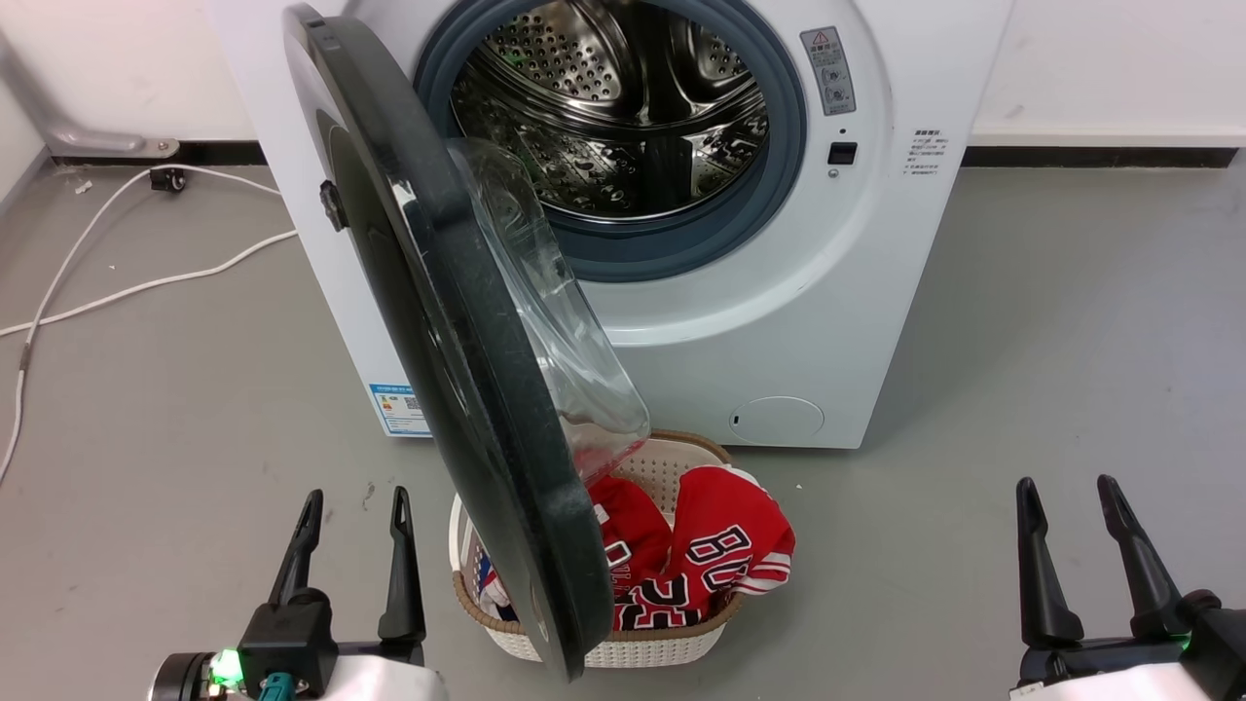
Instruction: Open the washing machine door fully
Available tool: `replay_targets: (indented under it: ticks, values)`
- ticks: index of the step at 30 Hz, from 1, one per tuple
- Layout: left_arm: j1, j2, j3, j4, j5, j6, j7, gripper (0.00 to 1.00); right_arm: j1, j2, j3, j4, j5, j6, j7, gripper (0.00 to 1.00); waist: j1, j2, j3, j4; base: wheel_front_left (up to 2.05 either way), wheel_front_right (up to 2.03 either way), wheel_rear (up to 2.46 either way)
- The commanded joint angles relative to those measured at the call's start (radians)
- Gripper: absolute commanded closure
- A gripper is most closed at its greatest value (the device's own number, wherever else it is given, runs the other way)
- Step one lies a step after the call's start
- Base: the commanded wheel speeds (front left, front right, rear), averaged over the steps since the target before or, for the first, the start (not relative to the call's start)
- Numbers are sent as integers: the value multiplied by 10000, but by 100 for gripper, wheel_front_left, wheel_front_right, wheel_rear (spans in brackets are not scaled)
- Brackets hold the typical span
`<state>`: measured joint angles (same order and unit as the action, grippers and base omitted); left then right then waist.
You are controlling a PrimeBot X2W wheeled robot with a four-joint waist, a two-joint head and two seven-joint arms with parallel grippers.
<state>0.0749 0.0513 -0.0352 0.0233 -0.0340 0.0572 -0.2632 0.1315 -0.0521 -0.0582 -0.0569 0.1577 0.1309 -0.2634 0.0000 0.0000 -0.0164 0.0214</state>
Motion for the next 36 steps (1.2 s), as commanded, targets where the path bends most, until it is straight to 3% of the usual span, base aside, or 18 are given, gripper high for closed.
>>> replay_targets:
  ticks: [1,10,12,13,19,26,30,36]
  values:
    - [76,-10,-2,-1,-31,40,-24,0,119,32,7,31,46,-2,-17,0,0,0,2,-4,0,0,0]
    - [97,-12,126,7,-26,179,-24,0,128,33,42,151,33,-2,-17,0,0,0,-5,-20,0,0,0]
    - [36,-9,219,-126,38,274,-24,86,105,33,28,183,170,-2,-17,0,0,0,-6,-16,0,0,0]
    - [33,-12,232,-156,31,285,-24,100,86,33,18,197,206,-2,-17,0,0,0,-9,-11,0,0,0]
    - [-246,84,532,-937,178,442,-24,100,18,33,-14,150,265,-2,-18,0,0,0,8,52,0,0,0]
    - [-569,242,324,-2818,632,630,-22,100,109,34,-30,134,217,-2,-18,0,0,0,9,117,0,0,0]
    - [-902,398,-799,-4426,1102,557,-22,100,170,32,175,131,122,-2,-18,0,0,0,0,106,0,0,0]
    - [-1224,404,-2214,-4828,1308,203,-21,100,144,34,188,129,120,-2,-18,0,0,0,-9,120,0,0,0]
